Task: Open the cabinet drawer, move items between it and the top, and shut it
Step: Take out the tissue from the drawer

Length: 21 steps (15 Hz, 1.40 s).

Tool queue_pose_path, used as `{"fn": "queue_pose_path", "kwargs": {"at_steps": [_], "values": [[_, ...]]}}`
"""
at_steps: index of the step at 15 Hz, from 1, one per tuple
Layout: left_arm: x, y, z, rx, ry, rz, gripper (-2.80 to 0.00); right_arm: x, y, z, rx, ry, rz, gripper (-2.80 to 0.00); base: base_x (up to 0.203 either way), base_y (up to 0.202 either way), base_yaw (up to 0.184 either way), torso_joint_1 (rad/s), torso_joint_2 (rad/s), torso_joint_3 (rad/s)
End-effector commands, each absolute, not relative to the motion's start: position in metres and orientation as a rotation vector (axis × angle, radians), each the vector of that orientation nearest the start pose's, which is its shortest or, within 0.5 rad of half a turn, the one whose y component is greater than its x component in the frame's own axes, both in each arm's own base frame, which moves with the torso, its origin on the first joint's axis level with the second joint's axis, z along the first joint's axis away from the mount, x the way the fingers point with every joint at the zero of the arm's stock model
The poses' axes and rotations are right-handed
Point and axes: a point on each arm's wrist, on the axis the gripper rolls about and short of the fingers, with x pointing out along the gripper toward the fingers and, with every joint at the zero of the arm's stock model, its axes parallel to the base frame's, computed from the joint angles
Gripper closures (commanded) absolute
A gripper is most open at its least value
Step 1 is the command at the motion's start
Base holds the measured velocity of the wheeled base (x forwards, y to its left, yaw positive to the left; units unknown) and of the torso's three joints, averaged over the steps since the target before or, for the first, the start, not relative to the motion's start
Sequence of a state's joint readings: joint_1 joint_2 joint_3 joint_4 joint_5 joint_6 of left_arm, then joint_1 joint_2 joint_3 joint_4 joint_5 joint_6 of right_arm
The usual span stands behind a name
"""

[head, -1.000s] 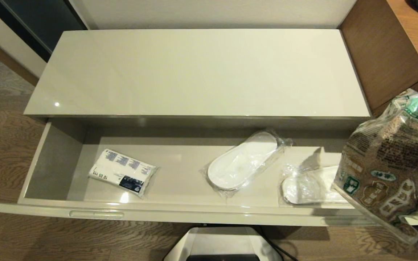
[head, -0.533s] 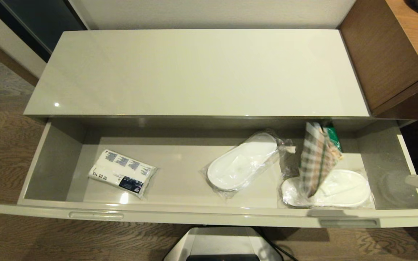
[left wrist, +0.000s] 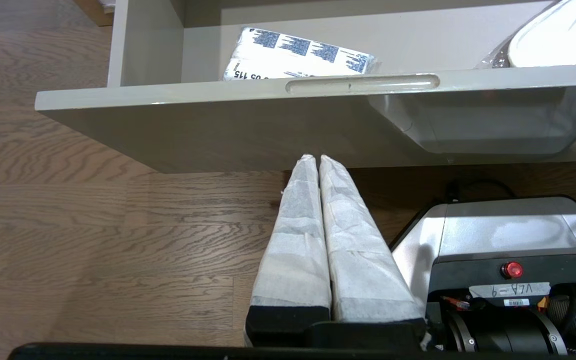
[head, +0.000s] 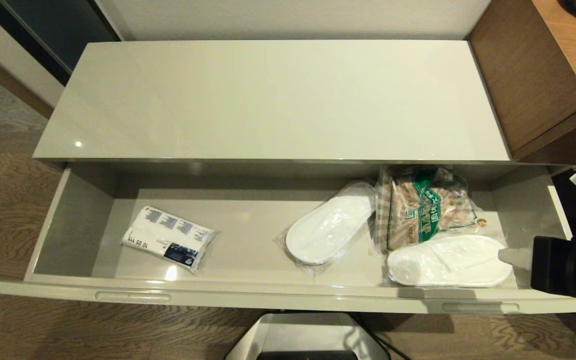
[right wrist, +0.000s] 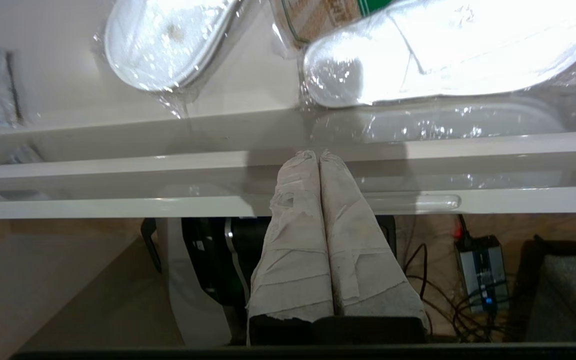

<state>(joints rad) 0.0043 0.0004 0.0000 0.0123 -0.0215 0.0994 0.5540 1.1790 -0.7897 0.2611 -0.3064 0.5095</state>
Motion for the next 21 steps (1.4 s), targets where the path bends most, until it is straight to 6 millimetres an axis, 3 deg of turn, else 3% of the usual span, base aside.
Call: {"fn": "queue_pose_path", "kwargs": {"at_steps": [1, 7, 10, 16, 19, 21], "values": [[-0.023, -0.001, 0.074, 0.100, 0.011, -0.017, 0.00, 0.140, 0.079, 0.213, 0.216, 0.664, 0.069, 0.00, 0.000, 0.000, 0.000, 0.000, 0.00, 0.000], [-0.023, -0.001, 0.074, 0.100, 0.011, -0.017, 0.00, 0.125, 0.069, 0.215, 0.206, 0.667, 0.059, 0.00, 0.000, 0.000, 0.000, 0.000, 0.00, 0.000], [-0.023, -0.001, 0.074, 0.100, 0.011, -0.017, 0.00, 0.108, 0.054, 0.225, 0.141, 0.665, -0.069, 0.00, 0.000, 0.000, 0.000, 0.000, 0.00, 0.000], [-0.023, -0.001, 0.074, 0.100, 0.011, -0.017, 0.00, 0.044, 0.009, 0.247, 0.142, 0.671, -0.176, 0.00, 0.000, 0.000, 0.000, 0.000, 0.00, 0.000], [-0.023, -0.001, 0.074, 0.100, 0.011, -0.017, 0.00, -0.013, -0.011, 0.250, 0.204, 0.779, -0.092, 0.00, 0.000, 0.000, 0.000, 0.000, 0.00, 0.000], [-0.023, -0.001, 0.074, 0.100, 0.011, -0.017, 0.00, -0.033, -0.015, 0.249, 0.255, 0.779, -0.053, 0.00, 0.000, 0.000, 0.000, 0.000, 0.00, 0.000]]}}
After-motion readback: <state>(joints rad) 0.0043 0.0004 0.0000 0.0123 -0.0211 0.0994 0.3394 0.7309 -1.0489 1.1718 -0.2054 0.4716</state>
